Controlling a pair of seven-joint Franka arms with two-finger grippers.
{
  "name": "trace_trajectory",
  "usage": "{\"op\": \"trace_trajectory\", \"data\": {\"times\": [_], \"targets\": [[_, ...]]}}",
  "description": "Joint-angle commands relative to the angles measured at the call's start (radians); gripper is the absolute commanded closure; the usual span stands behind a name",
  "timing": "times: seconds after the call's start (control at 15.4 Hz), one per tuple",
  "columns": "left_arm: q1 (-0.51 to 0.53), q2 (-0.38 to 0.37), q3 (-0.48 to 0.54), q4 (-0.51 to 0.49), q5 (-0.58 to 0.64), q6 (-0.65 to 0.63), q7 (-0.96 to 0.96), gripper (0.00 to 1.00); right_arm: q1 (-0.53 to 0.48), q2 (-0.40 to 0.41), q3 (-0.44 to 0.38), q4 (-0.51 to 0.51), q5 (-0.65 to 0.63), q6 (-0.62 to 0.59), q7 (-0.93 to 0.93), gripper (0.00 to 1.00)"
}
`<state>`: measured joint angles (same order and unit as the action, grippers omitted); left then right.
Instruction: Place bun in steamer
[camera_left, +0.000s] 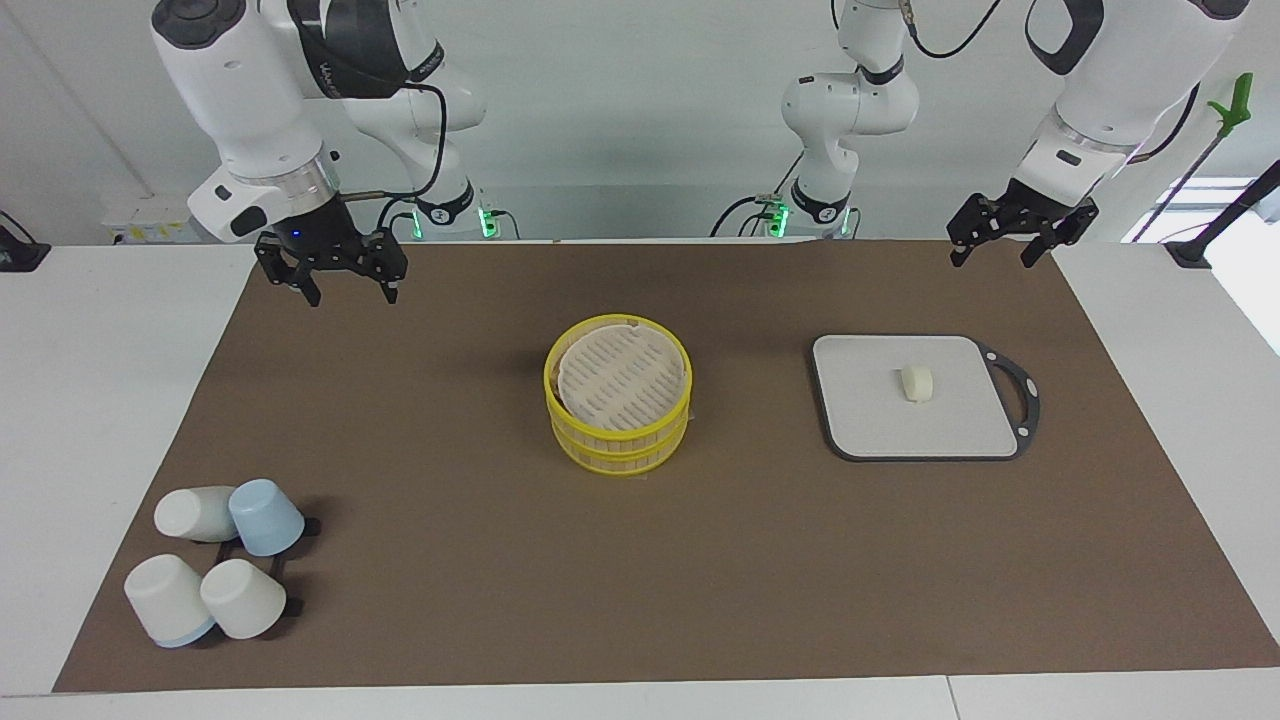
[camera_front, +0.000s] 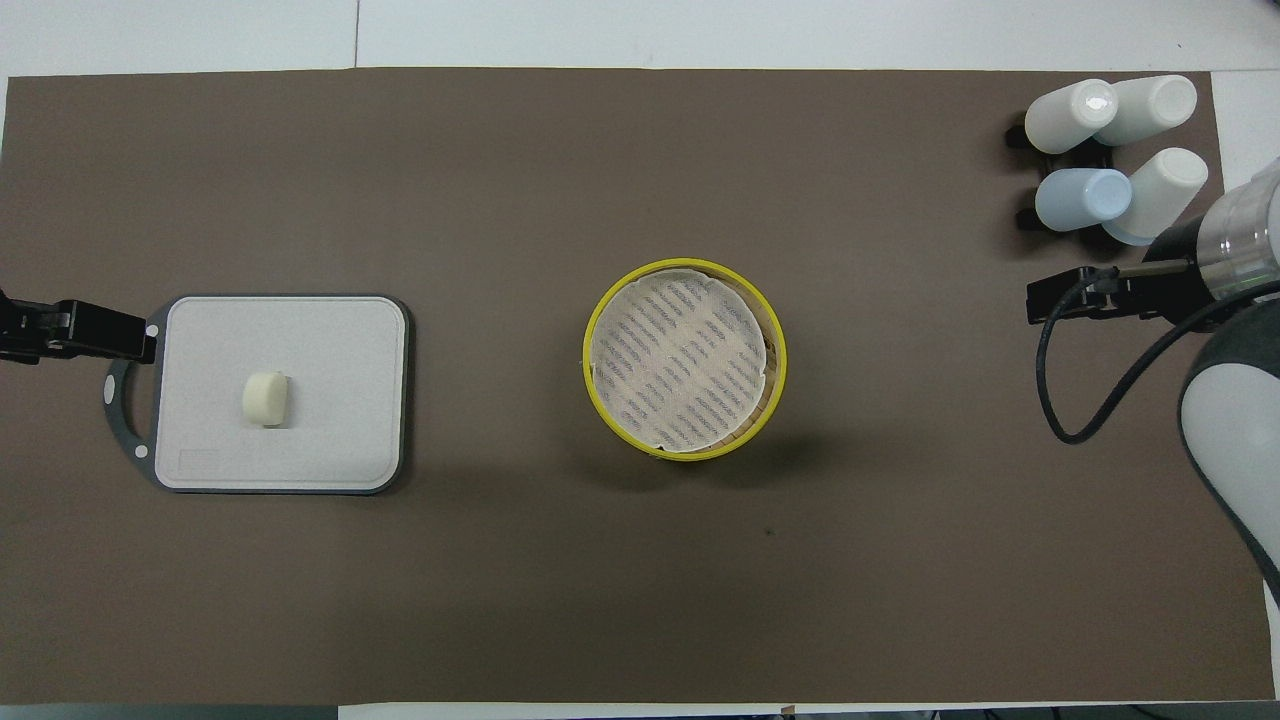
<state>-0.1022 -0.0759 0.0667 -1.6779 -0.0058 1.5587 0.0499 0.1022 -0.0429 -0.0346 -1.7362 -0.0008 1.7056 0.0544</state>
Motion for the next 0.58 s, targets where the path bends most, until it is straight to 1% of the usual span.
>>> {"op": "trace_trajectory", "data": {"times": [0.0,0.26,0.39,0.52], "targets": [[-0.016,-0.008,0.008,-0.008,-0.003,0.008,-0.005,0.0,-0.016,-0.025,0.012,-0.029,-0.004,0.006,-0.024,0.0],[-0.016,-0.008,0.007,-0.008,-0.003,0.009,-0.005,0.0,-0.019,-0.025,0.013,-0.028,-0.002,-0.009,-0.019,0.0],[-0.016,-0.008,0.007,-0.009,-0.003,0.009,-0.004,0.0,-0.028,-0.026,0.015,-0.026,-0.002,-0.037,-0.03,0.0],[-0.016,-0.018,0.008,-0.029,-0.003,0.02,-0.002,0.0,0.0,-0.019,0.041,-0.017,0.014,-0.021,-0.022,0.0]]}}
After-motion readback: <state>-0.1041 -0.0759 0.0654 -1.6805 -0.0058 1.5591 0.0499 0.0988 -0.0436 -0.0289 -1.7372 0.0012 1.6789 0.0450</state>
